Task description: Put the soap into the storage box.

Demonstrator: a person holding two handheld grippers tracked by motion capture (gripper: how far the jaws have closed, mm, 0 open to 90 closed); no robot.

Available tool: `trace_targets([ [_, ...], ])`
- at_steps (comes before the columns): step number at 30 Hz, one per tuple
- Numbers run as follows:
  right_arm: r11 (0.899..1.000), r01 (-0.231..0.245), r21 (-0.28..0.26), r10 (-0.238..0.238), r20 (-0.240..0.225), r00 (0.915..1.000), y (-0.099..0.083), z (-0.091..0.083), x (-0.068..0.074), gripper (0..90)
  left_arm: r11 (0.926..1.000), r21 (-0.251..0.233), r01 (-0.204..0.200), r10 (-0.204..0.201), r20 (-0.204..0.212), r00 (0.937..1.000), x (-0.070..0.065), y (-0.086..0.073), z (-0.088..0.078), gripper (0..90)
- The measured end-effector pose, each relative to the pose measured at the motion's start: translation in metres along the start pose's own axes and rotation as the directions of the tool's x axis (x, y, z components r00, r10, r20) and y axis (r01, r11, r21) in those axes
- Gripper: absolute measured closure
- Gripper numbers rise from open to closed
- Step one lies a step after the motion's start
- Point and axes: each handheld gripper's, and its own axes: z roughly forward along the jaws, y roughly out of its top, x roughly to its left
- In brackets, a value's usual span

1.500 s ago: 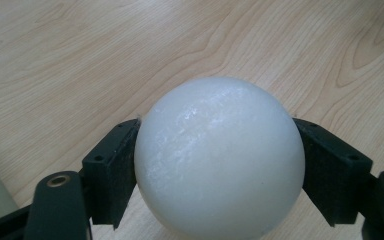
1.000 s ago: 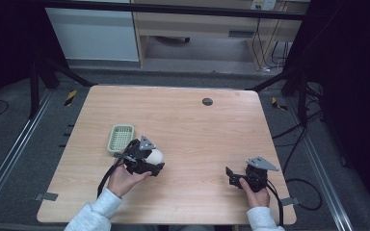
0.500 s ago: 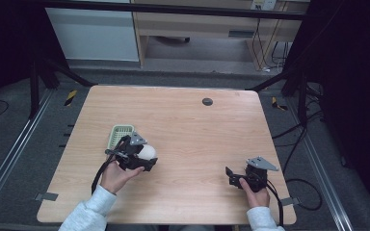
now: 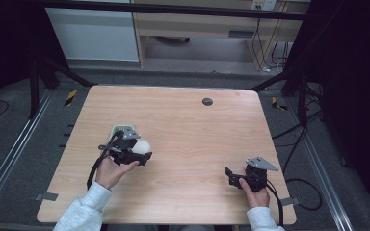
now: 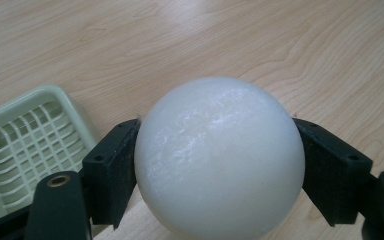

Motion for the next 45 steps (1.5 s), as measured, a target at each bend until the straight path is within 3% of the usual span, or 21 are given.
trace_targets([
  [21, 1.000, -0.001, 0.002, 0.001, 0.000, 1.0000, 0.000, 0.000, 0.000, 4.1, 0.9979, 0.011, 0.063, -0.062, -0.060, 0.9963, 0.035, 0.000, -0.002, 23.9],
  [45, 1.000, 0.007, 0.001, -0.007, 0.010, 0.9999, 0.000, 0.001, 0.000, 4.1, 0.9920, 0.006, 0.126, -0.124, -0.117, 0.9853, 0.064, 0.001, 0.004, 23.8],
])
